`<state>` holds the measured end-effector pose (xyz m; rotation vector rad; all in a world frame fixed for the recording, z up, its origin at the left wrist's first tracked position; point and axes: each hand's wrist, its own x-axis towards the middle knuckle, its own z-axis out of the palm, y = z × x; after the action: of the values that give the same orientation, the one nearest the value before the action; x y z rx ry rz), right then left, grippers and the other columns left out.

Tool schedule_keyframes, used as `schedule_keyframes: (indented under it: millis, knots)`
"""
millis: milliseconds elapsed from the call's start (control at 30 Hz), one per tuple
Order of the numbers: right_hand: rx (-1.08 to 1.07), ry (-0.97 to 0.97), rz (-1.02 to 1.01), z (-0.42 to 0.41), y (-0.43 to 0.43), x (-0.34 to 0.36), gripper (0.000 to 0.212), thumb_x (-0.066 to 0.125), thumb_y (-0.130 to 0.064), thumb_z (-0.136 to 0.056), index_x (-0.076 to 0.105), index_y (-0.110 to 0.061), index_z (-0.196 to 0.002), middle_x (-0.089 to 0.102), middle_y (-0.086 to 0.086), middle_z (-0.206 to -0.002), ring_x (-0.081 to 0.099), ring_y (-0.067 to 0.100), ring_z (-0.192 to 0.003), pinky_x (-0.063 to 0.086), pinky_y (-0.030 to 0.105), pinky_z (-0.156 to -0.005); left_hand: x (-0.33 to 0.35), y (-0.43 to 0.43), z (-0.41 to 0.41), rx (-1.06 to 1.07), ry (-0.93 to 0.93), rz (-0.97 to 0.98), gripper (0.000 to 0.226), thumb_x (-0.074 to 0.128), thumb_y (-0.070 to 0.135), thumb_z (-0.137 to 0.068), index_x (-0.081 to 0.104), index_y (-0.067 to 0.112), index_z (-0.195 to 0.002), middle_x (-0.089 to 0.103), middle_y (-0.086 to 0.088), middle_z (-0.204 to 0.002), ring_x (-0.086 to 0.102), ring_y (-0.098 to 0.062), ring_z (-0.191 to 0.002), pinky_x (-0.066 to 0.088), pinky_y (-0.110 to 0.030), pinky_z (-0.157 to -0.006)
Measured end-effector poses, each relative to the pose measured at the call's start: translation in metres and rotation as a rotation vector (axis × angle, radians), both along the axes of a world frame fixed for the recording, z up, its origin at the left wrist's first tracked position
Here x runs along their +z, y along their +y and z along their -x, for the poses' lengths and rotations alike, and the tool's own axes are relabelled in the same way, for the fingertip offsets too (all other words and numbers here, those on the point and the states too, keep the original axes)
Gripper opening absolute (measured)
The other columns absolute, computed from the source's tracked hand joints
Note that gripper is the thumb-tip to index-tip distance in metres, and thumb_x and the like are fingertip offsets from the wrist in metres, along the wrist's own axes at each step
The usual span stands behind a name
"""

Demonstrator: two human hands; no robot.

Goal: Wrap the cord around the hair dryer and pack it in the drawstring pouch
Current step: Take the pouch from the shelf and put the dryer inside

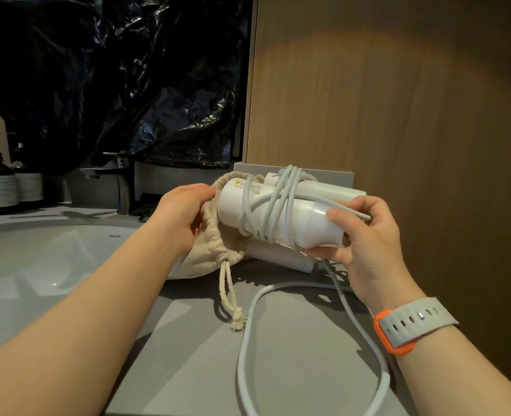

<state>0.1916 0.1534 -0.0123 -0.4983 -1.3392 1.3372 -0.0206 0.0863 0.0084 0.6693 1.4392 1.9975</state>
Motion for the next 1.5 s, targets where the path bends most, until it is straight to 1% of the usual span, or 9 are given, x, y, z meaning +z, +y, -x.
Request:
schedule_keyframes:
  millis: [100, 233, 267, 400, 700, 800, 1000, 1233, 1500]
  knots:
    - [-0.017, 0.005, 0.021, 0.0, 0.001, 0.0, 0.026, 0.064, -0.002, -0.081, 0.051, -0.023, -0.087, 0.051, -0.003, -0.108, 0.054, 0.028, -0.105, 0.059, 0.046, -0.065, 0.001, -0.001, -0.006, 0.075, 0.114, -0.019, 0.007, 0.063, 0.014, -0.087, 0.062, 0.02, -0.091, 0.065, -0.009, -0.097, 0.061, -0.026, -0.094, 0.053, -0.044, -0.089]
    - [-0.043, -0.036, -0.04, 0.001, 0.0, -0.001, 0.027, 0.065, 0.0, -0.08, 0.051, -0.022, -0.087, 0.053, -0.003, -0.107, 0.055, 0.027, -0.102, 0.059, 0.039, -0.059, 0.0, -0.002, -0.012, 0.188, 0.292, -0.045, 0.008, 0.061, 0.013, -0.088, 0.06, 0.02, -0.093, 0.059, 0.001, -0.087, 0.054, -0.013, -0.073, 0.049, -0.026, -0.059]
    - [-0.043, -0.054, -0.057, 0.002, -0.001, -0.002, 0.027, 0.066, 0.0, -0.079, 0.051, -0.021, -0.088, 0.053, -0.003, -0.106, 0.055, 0.027, -0.101, 0.059, 0.038, -0.059, 0.0, -0.001, -0.012, 0.234, 0.357, -0.051, 0.008, 0.061, 0.014, -0.088, 0.06, 0.021, -0.091, 0.057, 0.004, -0.086, 0.053, -0.01, -0.073, 0.045, -0.023, -0.058]
    - [0.0, -0.105, -0.086, 0.006, -0.007, -0.003, 0.028, 0.066, 0.001, -0.079, 0.053, -0.022, -0.087, 0.056, -0.002, -0.105, 0.055, 0.026, -0.101, 0.059, 0.04, -0.06, -0.001, -0.003, -0.01, 0.401, 0.598, -0.002, 0.009, 0.06, 0.019, -0.086, 0.058, 0.027, -0.082, 0.059, 0.008, -0.081, 0.054, -0.007, -0.076, 0.043, -0.025, -0.068]
    - [0.073, -0.104, -0.091, 0.008, -0.012, -0.003, 0.027, 0.065, 0.004, -0.078, 0.052, -0.017, -0.087, 0.061, -0.003, -0.098, 0.058, 0.027, -0.097, 0.058, 0.038, -0.057, 0.003, -0.009, -0.013, 0.429, 0.738, -0.013, 0.007, 0.064, 0.022, -0.085, 0.061, 0.028, -0.086, 0.062, 0.014, -0.081, 0.058, -0.002, -0.079, 0.046, -0.022, -0.072]
    - [0.107, -0.121, -0.113, 0.009, -0.014, -0.004, 0.026, 0.065, 0.004, -0.078, 0.053, -0.017, -0.085, 0.062, -0.004, -0.096, 0.059, 0.027, -0.096, 0.059, 0.041, -0.059, 0.005, -0.012, -0.016, 0.435, 0.759, -0.039, 0.008, 0.066, 0.023, -0.084, 0.062, 0.029, -0.086, 0.063, 0.013, -0.079, 0.059, -0.004, -0.078, 0.049, -0.026, -0.075]
    - [0.126, -0.159, -0.13, 0.015, -0.019, -0.008, 0.024, 0.066, 0.003, -0.078, 0.054, -0.016, -0.085, 0.062, 0.0, -0.103, 0.06, 0.026, -0.096, 0.059, 0.042, -0.06, 0.007, -0.016, -0.025, 0.401, 0.891, -0.062, 0.011, 0.066, 0.024, -0.085, 0.061, 0.033, -0.087, 0.064, 0.015, -0.079, 0.061, -0.002, -0.078, 0.053, -0.029, -0.077]
    - [0.095, -0.107, -0.108, 0.016, -0.021, -0.008, 0.021, 0.065, 0.002, -0.08, 0.054, -0.014, -0.085, 0.063, -0.004, -0.095, 0.061, 0.025, -0.092, 0.059, 0.039, -0.057, 0.011, -0.02, -0.034, 0.45, 0.895, -0.129, 0.013, 0.067, 0.023, -0.084, 0.061, 0.035, -0.087, 0.063, 0.019, -0.076, 0.063, -0.005, -0.08, 0.054, -0.04, -0.079]
    - [0.048, -0.085, -0.141, 0.022, -0.023, -0.008, 0.023, 0.067, -0.001, -0.079, 0.053, -0.018, -0.085, 0.06, -0.009, -0.095, 0.06, 0.022, -0.091, 0.059, 0.037, -0.057, 0.023, -0.019, -0.052, 0.452, 1.071, -0.123, 0.011, 0.065, 0.023, -0.083, 0.064, 0.034, -0.085, 0.064, 0.019, -0.075, 0.064, -0.01, -0.083, 0.052, -0.036, -0.079]
